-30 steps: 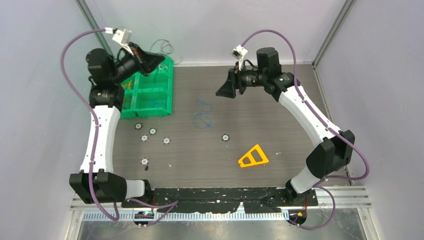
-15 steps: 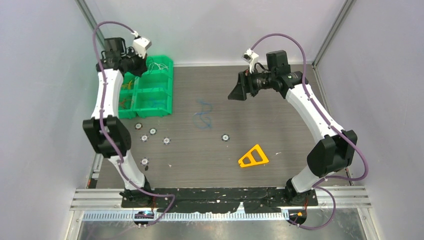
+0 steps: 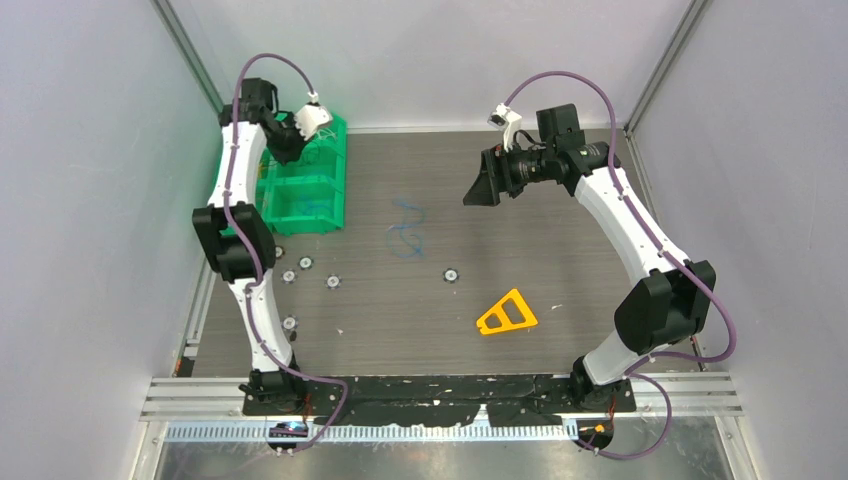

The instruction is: Untangle the cables

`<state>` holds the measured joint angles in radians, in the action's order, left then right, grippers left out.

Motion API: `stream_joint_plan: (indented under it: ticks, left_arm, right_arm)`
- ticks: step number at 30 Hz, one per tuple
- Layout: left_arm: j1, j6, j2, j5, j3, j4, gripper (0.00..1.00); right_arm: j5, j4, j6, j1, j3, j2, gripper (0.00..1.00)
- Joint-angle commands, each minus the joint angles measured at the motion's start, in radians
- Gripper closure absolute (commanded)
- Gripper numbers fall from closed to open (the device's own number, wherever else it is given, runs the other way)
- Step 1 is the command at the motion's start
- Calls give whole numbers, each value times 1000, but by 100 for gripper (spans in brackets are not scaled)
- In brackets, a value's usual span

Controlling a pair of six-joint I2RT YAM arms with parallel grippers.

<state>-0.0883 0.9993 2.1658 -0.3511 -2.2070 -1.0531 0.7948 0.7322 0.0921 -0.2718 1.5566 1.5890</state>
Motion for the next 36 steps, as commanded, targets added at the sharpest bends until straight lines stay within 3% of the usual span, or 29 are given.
stream_joint_plan:
  ticks: [1, 5, 8, 12, 15, 23, 33, 36]
  left_arm:
    - [31, 70, 39, 39, -1, 70, 99]
    - [53, 68, 98, 77, -69, 128, 87]
    - [60, 41, 93, 78, -123, 120, 67]
    - [45, -14, -36, 10, -25, 166, 49]
    - [36, -78, -145, -36, 70, 203, 47]
    - [-68, -453, -318, -361, 147, 203, 27]
    - [-70, -697, -593, -440, 633, 406, 24]
    - [-62, -755, -668, -464, 750, 475, 21]
  right_arm:
    - [1, -2, 14, 6, 3, -1, 22]
    - [-1, 1, 11, 7, 8, 8, 22]
    - [-5, 11, 18, 7, 25, 11, 22]
    - [-23, 19, 36, 8, 20, 9, 22]
    - [-51, 41, 83, 9, 6, 14, 21]
    - [-111, 160, 168, 0, 44, 136, 22]
    - [-338, 38, 97, -153, 180, 353, 22]
    - [-425, 9, 71, -228, 259, 447, 17]
